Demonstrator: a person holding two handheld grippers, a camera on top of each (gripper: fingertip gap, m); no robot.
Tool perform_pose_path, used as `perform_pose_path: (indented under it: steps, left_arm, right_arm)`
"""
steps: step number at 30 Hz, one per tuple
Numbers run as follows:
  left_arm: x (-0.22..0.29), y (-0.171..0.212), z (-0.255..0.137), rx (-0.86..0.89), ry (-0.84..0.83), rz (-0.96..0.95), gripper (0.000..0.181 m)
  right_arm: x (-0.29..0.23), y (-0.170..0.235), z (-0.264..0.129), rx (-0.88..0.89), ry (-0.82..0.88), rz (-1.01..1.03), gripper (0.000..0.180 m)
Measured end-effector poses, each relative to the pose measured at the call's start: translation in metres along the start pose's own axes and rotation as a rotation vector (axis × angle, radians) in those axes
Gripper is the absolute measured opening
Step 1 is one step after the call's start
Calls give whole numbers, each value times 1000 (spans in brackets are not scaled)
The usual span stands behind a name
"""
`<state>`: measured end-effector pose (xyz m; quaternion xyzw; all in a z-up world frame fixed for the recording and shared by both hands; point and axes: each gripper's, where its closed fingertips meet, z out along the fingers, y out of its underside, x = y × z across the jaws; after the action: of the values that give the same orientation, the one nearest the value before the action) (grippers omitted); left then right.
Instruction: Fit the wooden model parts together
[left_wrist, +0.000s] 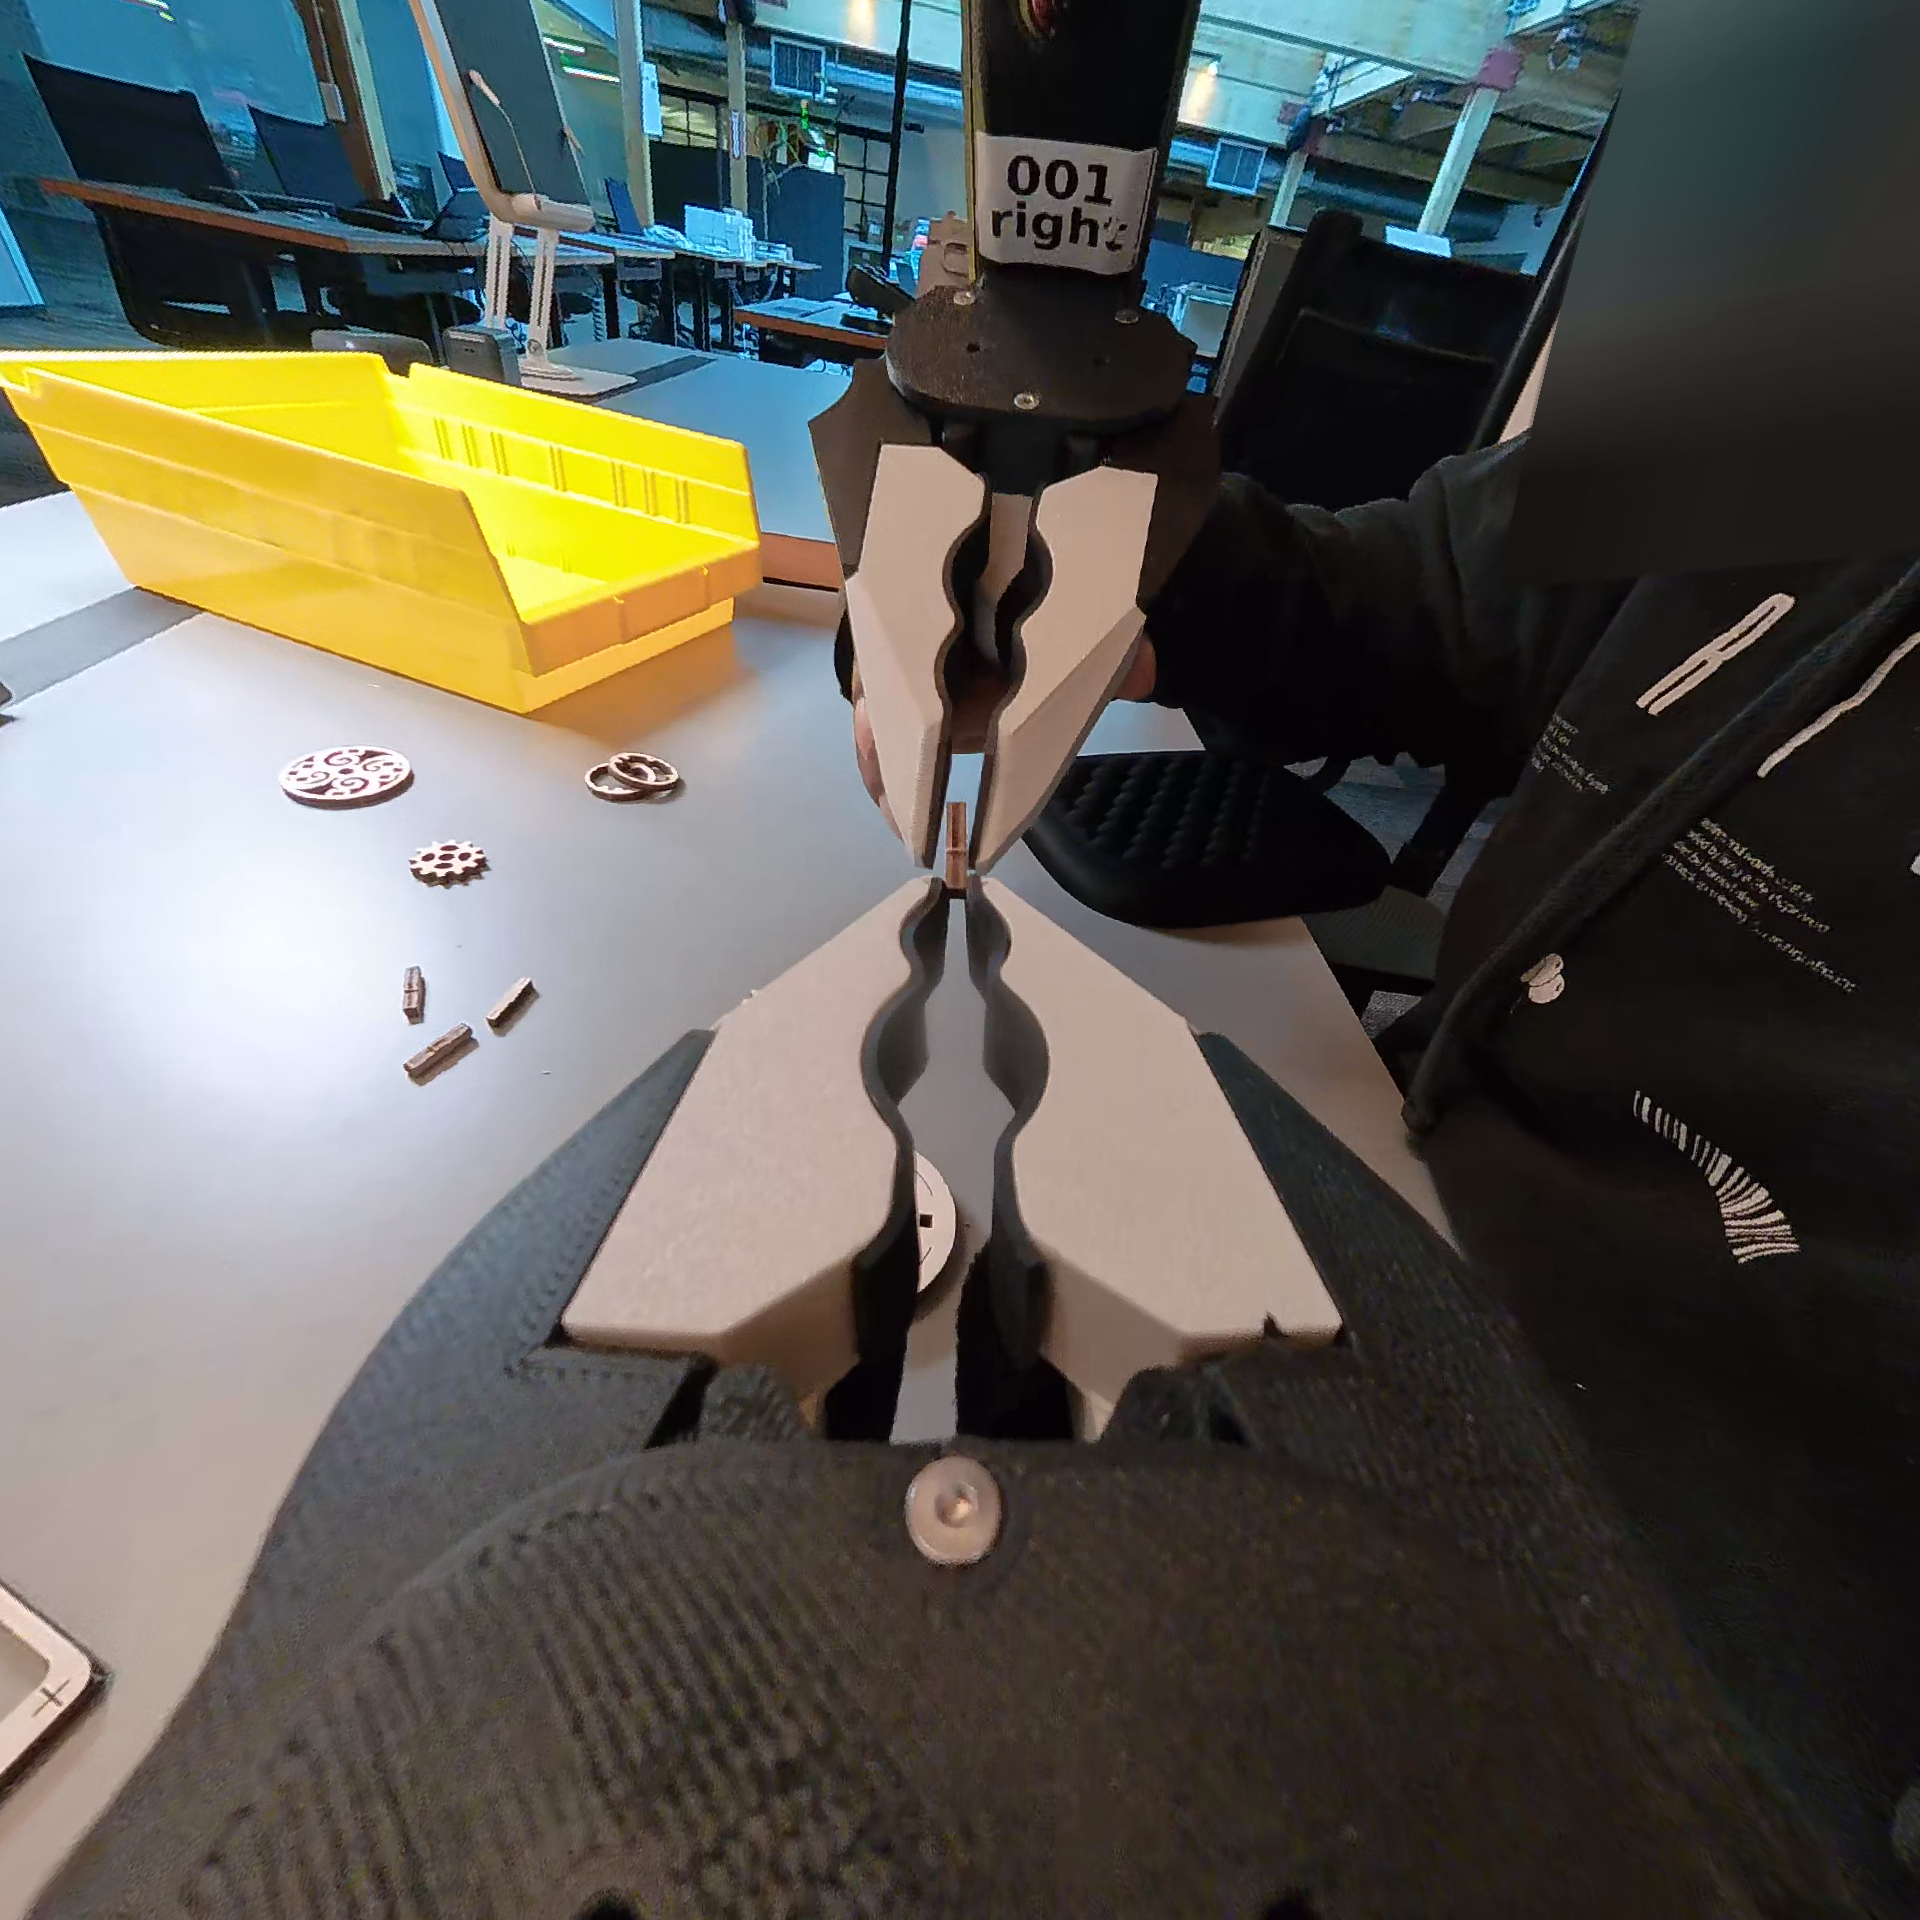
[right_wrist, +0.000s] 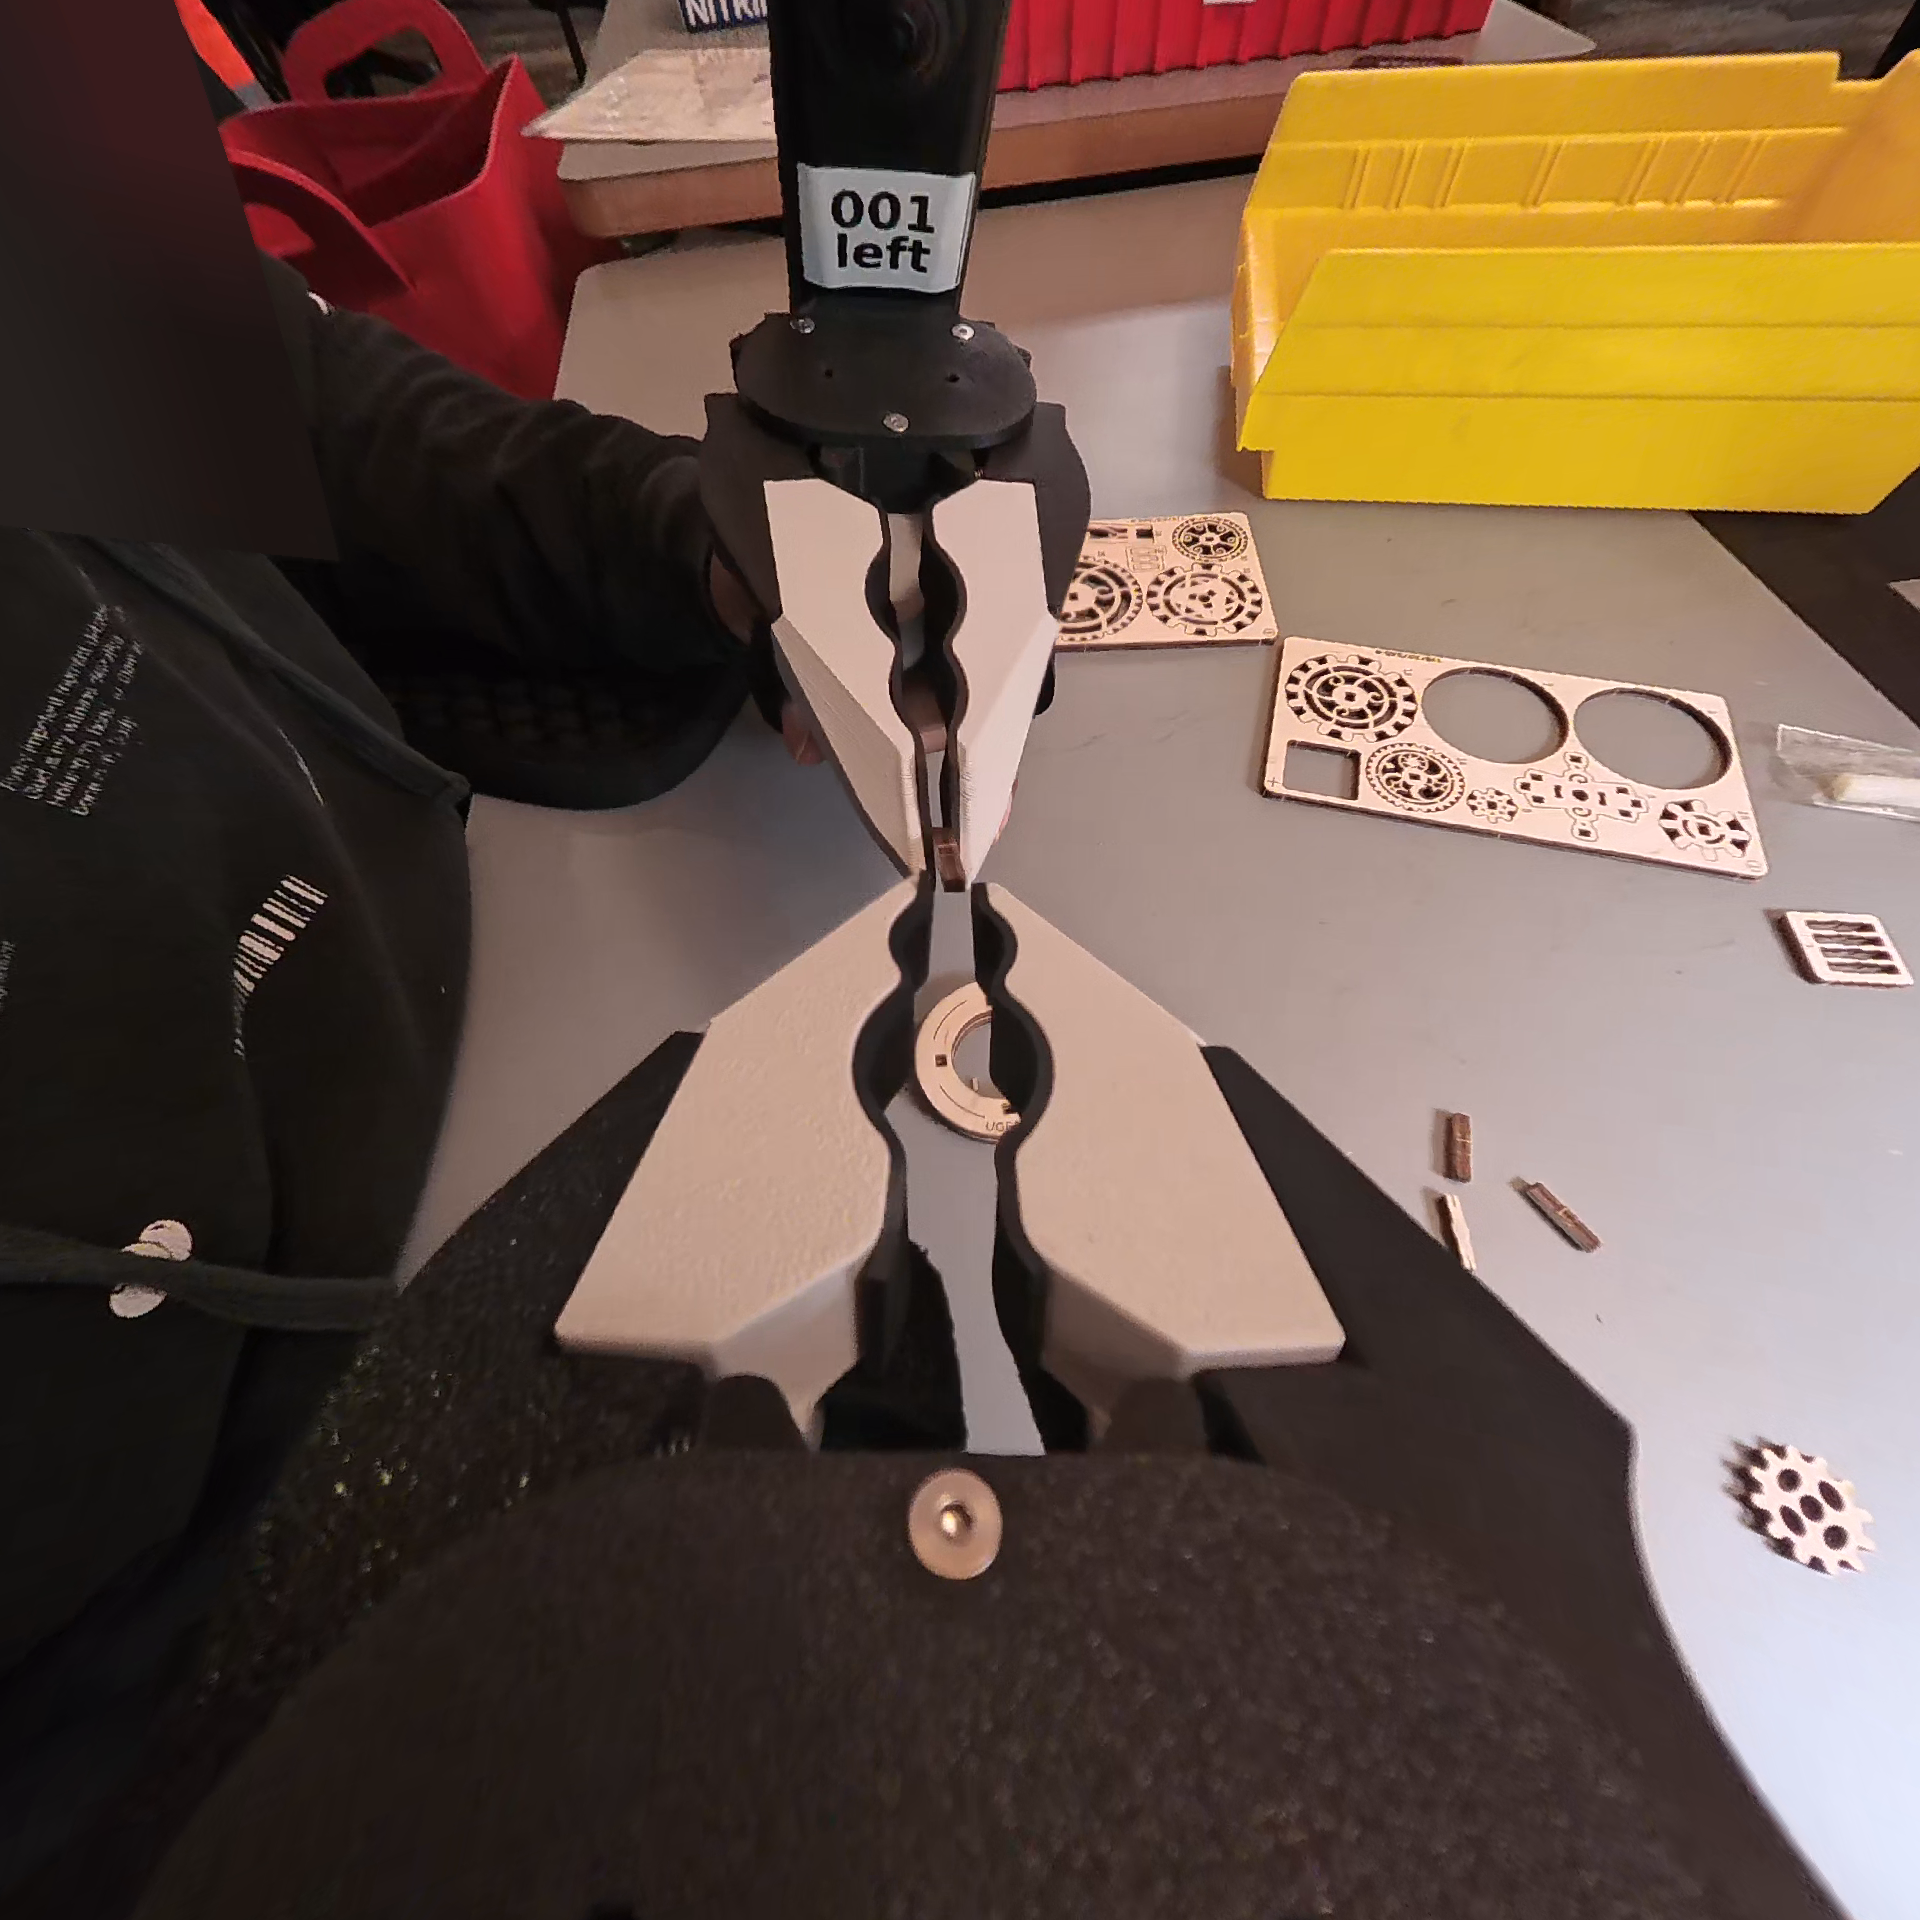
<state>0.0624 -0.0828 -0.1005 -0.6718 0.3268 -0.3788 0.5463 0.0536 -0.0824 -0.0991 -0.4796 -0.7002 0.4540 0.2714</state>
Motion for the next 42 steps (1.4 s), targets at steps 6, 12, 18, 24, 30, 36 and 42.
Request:
perform_pose_path:
  steps: [6, 12, 18, 24, 30, 36, 42]
  left_arm:
    - [0, 0, -1, 0, 5, -2, 2]
    - [-2, 2, -1, -4, 5, -7, 2]
    - [-2, 3, -1, -10, 7, -11, 2]
    - [-7, 8, -2, -40, -13, -17, 22]
    - [-42, 52, -15, -283, -159, 17, 73]
    - [-39, 86, -18, -501, -64, -35, 79]
    - [-39, 105, -14, -646, 19, 69, 78]
  right_arm:
    - [0, 2, 2, -21, -1, -8, 4]
    - [1, -1, 2, -10, -6, -10, 7]
    - [1, -1, 3, -8, -15, -10, 2]
    - [3, 4, 2, -43, -9, -9, 1]
    - [19, 23, -13, -153, 50, -11, 1]
    - [21, 38, -18, -202, 45, -2, 2]
    - [17, 43, -16, -221, 12, -2, 1]
